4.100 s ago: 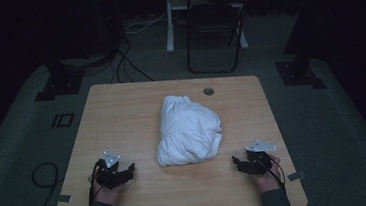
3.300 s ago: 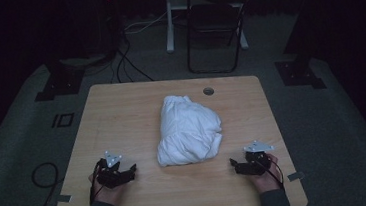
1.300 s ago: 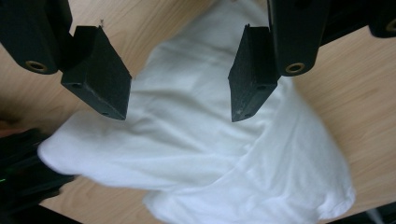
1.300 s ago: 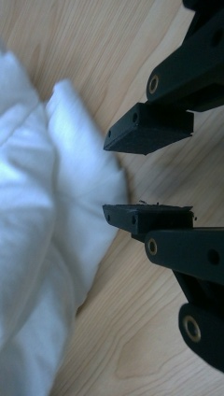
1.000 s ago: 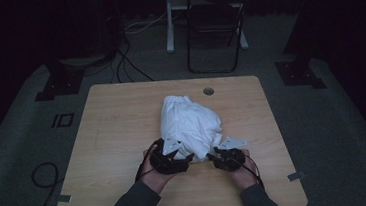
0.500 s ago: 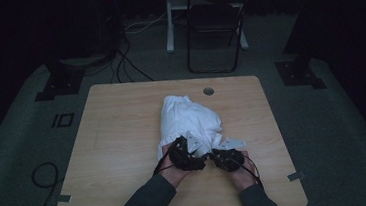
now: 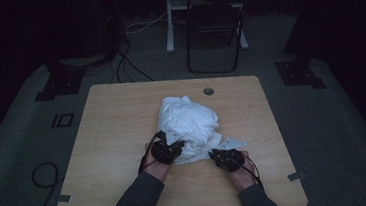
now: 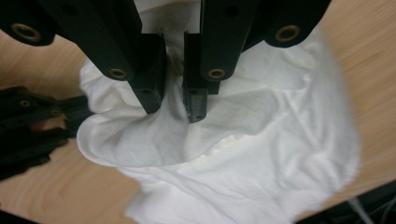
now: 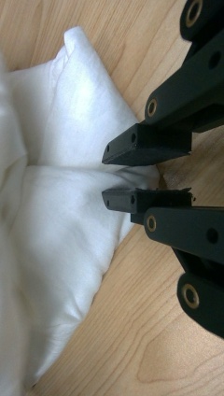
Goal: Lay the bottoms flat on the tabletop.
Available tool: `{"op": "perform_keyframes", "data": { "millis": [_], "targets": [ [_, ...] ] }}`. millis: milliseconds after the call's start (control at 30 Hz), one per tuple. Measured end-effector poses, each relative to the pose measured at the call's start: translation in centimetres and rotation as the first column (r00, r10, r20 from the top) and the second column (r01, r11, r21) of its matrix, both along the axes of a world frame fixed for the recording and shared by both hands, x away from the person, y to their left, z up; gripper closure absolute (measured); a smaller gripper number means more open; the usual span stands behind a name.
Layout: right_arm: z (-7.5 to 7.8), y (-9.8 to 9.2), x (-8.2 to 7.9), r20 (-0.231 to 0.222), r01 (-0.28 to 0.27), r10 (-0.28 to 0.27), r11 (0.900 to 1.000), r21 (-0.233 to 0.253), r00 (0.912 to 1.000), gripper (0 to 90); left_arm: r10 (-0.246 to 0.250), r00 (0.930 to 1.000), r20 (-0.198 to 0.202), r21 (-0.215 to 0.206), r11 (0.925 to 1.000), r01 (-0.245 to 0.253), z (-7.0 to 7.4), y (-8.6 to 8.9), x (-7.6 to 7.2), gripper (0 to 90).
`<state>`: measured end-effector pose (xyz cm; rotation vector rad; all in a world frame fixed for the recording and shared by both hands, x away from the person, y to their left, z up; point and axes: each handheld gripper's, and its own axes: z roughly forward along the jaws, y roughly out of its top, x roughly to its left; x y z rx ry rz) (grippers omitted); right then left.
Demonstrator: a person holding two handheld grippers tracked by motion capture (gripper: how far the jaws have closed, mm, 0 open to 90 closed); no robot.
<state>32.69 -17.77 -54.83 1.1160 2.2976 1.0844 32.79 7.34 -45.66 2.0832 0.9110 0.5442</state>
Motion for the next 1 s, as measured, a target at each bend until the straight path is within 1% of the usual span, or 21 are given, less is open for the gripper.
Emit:
{"op": "perform_keyframes", "data": {
  "millis": [100,133,167,267,333,433,467,500,533,567,600,633,667,733,767,800,833,900,933,967,1000],
  "targets": [
    [0.0,0.0,0.0,0.0,0.0,0.0,1.0,0.001,1.0,76.6,0.045,0.999,0.006,-0.03,0.9986,-0.044,0.7,2.1,0.2,81.7],
    [0.0,0.0,0.0,0.0,0.0,0.0,1.0,0.001,1.0,76.6,0.064,0.9979,0.006,-0.039,0.9972,-0.064,0.9,2.9,0.3,81.7],
    [0.0,0.0,0.0,-0.001,0.0,0.0,1.0,0.0,1.0,76.8,0.077,0.997,0.007,-0.044,0.9961,-0.077,1.1,3.5,0.3,81.7],
    [0.0,0.0,0.0,0.001,0.0,0.0,1.0,-0.005,1.0,78.6,0.133,0.9911,0.008,-0.063,0.9892,-0.132,1.5,5.7,0.4,81.6],
    [0.0,0.0,0.0,0.006,0.002,-0.002,1.0,-0.011,1.0,80.1,0.171,0.9852,0.004,-0.075,0.9825,-0.171,1.6,7.2,0.5,81.6],
    [0.0,0.0,0.0,0.009,0.006,-0.006,1.0,-0.017,0.9999,81.5,0.233,0.9724,-0.005,-0.084,0.9689,-0.233,1.4,9.8,0.4,81.5],
    [0.1,0.0,0.0,0.009,0.007,-0.007,1.0,-0.02,0.9999,81.8,0.251,0.9681,-0.008,-0.086,0.9644,-0.25,1.3,10.4,0.3,81.5],
    [0.1,0.0,0.0,0.01,0.007,-0.007,1.0,-0.024,0.9999,81.9,0.277,0.9607,-0.02,-0.09,0.9565,-0.278,1.0,11.5,0.3,81.4],
    [0.1,0.0,0.0,0.016,0.01,-0.01,0.999,-0.033,0.9998,82.1,0.292,0.9558,-0.029,-0.091,0.9515,-0.294,0.8,12.2,0.2,81.4],
    [0.1,-0.1,0.0,0.017,0.013,-0.012,0.999,-0.037,0.9998,82.3,0.323,0.9451,-0.049,-0.093,0.9406,-0.326,0.3,13.4,0.1,81.3],
    [0.2,-0.2,0.0,0.018,0.024,-0.023,0.999,-0.044,0.9996,82.6,0.335,0.9401,-0.062,-0.091,0.936,-0.34,-0.1,14.0,0.0,80.9],
    [0.2,-0.2,0.0,0.018,0.024,-0.023,0.999,-0.044,0.9996,82.6,0.335,0.9401,-0.062,-0.091,0.936,-0.34,-0.1,14.0,0.0,80.5],
    [0.2,-0.4,0.1,0.018,0.034,-0.033,0.998,-0.05,0.9993,82.9,0.357,0.9296,-0.091,-0.087,0.9271,-0.365,-1.1,15.3,-0.2,79.9],
    [0.2,-0.6,0.1,0.019,0.044,-0.043,0.997,-0.056,0.9989,83.1,0.369,0.9222,-0.115,-0.082,0.9217,-0.379,-2.1,16.2,-0.5,77.8],
    [0.3,-0.7,0.1,0.016,0.051,-0.05,0.997,-0.058,0.9986,83.2,0.379,0.9164,-0.13,-0.08,0.9172,-0.39,-2.7,16.8,-0.8,76.6],
    [0.3,-0.9,0.2,0.017,0.06,-0.059,0.996,-0.063,0.9981,83.2,0.385,0.9128,-0.138,-0.08,0.9143,-0.397,-3.0,17.2,-0.9,75.1],
    [0.4,-1.0,0.2,0.018,0.065,-0.064,0.995,-0.069,0.9978,83.3,0.393,0.9077,-0.146,-0.085,0.9092,-0.408,-3.4,17.6,-1.1,73.5],
    [0.4,-1.4,0.3,0.017,0.087,-0.086,0.993,-0.077,0.9961,83.5,0.401,0.9023,-0.158,-0.097,0.903,-0.419,-3.9,18.4,-1.6,68.4],
    [0.5,-1.6,0.3,0.017,0.099,-0.098,0.992,-0.082,0.9951,83.7,0.409,0.898,-0.162,-0.108,0.8973,-0.428,-4.0,18.8,-1.8,66.1],
    [0.5,-1.8,0.3,0.02,0.116,-0.115,0.989,-0.095,0.9932,83.8,0.415,0.8953,-0.163,-0.111,0.894,-0.434,-4.0,19.0,-1.9,63.5],
    [0.6,-1.9,0.4,0.021,0.126,-0.124,0.987,-0.101,0.992,83.8,0.422,0.8919,-0.162,-0.12,0.8887,-0.442,-3.9,19.4,-2.1,61.7]
  ]
}}
